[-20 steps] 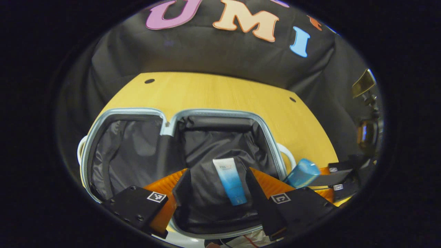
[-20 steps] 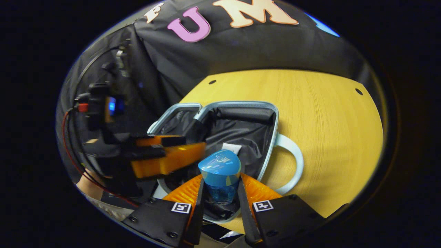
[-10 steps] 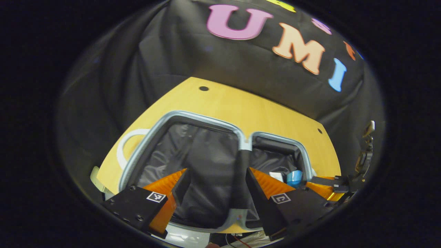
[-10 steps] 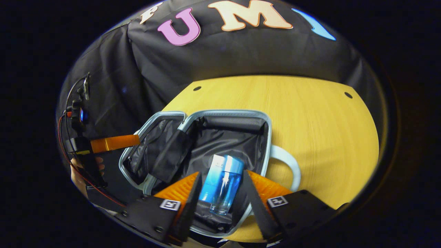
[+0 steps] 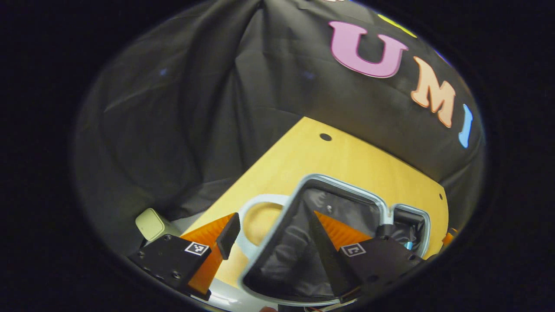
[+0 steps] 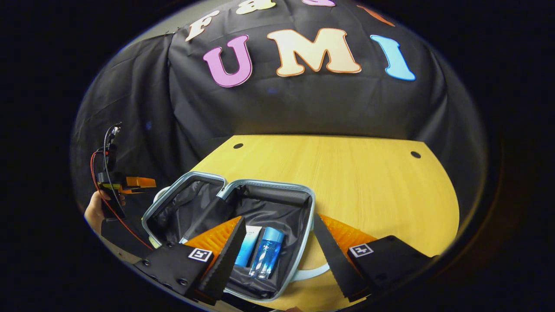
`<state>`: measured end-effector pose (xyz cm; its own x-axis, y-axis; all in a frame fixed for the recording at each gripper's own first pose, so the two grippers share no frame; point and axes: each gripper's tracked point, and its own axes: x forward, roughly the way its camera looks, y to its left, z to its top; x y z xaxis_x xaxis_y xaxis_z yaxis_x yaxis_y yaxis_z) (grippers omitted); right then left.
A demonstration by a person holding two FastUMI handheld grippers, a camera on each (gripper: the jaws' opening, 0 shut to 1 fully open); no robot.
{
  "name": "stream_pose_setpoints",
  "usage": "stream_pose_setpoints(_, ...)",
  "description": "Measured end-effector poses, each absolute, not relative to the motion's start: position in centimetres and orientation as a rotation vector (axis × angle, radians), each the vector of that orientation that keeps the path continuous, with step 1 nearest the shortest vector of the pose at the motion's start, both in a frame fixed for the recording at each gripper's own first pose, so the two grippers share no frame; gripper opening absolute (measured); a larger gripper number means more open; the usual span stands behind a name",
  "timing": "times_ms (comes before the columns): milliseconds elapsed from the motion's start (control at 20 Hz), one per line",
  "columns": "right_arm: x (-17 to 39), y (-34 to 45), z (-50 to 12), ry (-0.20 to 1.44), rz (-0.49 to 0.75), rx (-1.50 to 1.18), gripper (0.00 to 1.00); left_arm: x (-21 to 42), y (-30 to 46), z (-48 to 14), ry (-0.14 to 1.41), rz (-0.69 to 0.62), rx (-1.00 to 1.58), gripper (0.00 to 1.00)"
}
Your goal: First open the suitcase, pack the skin care products into it, and then close the suitcase.
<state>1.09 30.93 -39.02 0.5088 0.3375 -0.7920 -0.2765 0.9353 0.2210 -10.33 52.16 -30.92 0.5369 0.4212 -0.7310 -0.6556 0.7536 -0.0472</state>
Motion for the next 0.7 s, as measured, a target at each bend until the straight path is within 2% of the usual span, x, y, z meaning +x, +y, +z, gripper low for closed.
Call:
stream_pose_setpoints(100,1.1,30.5,-38.6,0.952,0.357,0.056,0.93,-10.7,53.9,-32.6,0.789,0.680,-0.359,0.94)
stream_pose_setpoints(150,1.1,30.2,-38.6,0.948,0.347,0.050,0.98,-10.8,54.4,-33.6,0.804,0.677,-0.375,0.94)
stream_pose_setpoints(200,1.1,29.9,-38.5,0.948,0.337,0.045,0.98,-11.1,54.7,-34.6,0.832,0.673,-0.397,0.94)
stream_pose_setpoints(250,1.0,29.7,-38.6,0.949,0.330,0.044,0.93,-11.2,54.8,-35.6,0.850,0.666,-0.416,0.93)
stream_pose_setpoints(300,0.8,29.5,-38.5,0.954,0.322,0.043,0.98,-11.0,54.8,-36.6,0.862,0.645,-0.444,0.92)
stream_pose_setpoints(350,0.6,29.2,-38.4,0.957,0.316,0.043,0.98,-11.0,54.8,-37.4,0.880,0.642,-0.470,0.80)
stream_pose_setpoints(450,0.6,28.7,-38.3,0.948,0.308,0.033,0.98,-11.4,55.3,-39.3,0.921,0.650,-0.487,0.82)
stream_pose_setpoints(500,0.7,28.5,-38.1,0.939,0.304,0.027,0.98,-11.8,55.7,-40.1,0.947,0.668,-0.484,0.76)
stream_pose_setpoints(550,0.7,28.1,-37.8,0.927,0.297,0.021,0.98,-12.1,56.1,-40.6,0.971,0.680,-0.479,0.75)
stream_pose_setpoints(700,0.6,27.0,-37.0,0.897,0.282,0.014,0.98,-12.5,56.4,-41.5,1.000,0.678,-0.504,0.40)
